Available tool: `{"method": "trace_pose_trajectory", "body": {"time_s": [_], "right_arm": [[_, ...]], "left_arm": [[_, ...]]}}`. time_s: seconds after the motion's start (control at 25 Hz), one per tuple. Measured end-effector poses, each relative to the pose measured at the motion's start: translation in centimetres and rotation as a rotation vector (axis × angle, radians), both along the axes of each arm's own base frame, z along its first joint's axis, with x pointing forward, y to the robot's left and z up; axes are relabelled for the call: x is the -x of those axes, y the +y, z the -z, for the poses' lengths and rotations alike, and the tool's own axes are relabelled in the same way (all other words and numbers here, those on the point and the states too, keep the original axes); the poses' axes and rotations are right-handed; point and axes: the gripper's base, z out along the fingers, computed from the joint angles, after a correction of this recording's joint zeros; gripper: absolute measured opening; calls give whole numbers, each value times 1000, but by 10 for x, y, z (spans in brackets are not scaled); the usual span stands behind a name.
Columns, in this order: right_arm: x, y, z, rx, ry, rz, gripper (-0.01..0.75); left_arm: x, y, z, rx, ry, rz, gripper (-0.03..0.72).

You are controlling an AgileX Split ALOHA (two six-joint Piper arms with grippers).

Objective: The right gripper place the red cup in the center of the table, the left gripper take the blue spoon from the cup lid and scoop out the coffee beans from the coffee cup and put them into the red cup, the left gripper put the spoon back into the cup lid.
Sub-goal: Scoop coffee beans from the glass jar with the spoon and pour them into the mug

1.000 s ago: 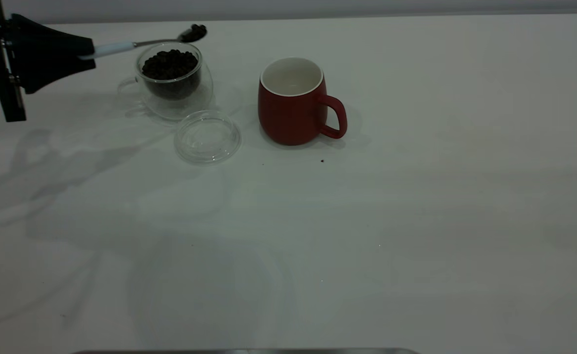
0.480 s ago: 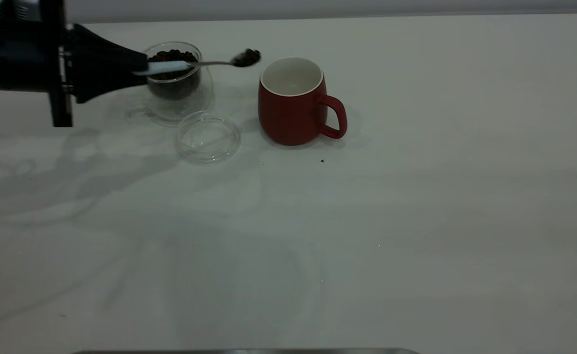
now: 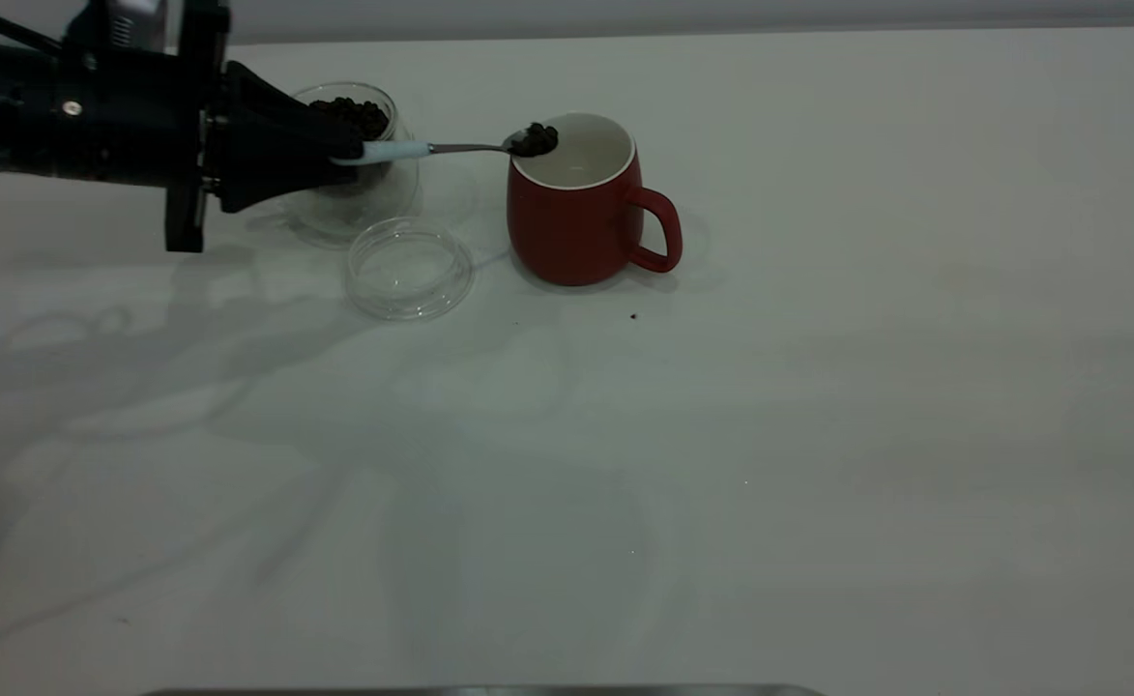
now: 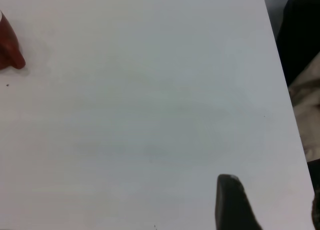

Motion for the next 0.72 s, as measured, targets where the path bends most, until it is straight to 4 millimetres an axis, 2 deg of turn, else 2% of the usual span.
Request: {"method": "trace_pose_trajectory", "body": {"time_s": [0.32,0.72], "right_arm": [[0,0,0,0,0,0,412],[0,0,0,0,0,0,412]], "left_arm": [[-2,-16,3,-50,-40,2,123],[-2,-19,4,-134,-227,103,123]]}}
